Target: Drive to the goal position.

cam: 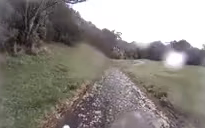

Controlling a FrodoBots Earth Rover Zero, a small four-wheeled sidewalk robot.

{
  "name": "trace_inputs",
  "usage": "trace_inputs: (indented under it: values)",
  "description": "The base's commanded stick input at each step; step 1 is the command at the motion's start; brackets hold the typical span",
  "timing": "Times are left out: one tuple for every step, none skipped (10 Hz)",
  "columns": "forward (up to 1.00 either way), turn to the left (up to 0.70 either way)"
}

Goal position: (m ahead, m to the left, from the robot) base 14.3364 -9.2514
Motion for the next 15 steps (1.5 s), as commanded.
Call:
trace_inputs:
  values:
    - [0.7,0.0]
    - [0.7,0.0]
    - [0.7,0.0]
    - [0.7,0.0]
    - [0.7,-0.06]
    - [0.7,-0.17]
    - [0.7,-0.29]
    - [0.7,-0.35]
    - [0.7,-0.35]
    - [0.7,-0.35]
    - [0.7,-0.35]
    - [0.7,-0.31]
    - [0.7,-0.06]
    - [0.7,0.0]
    - [0.7,0.0]
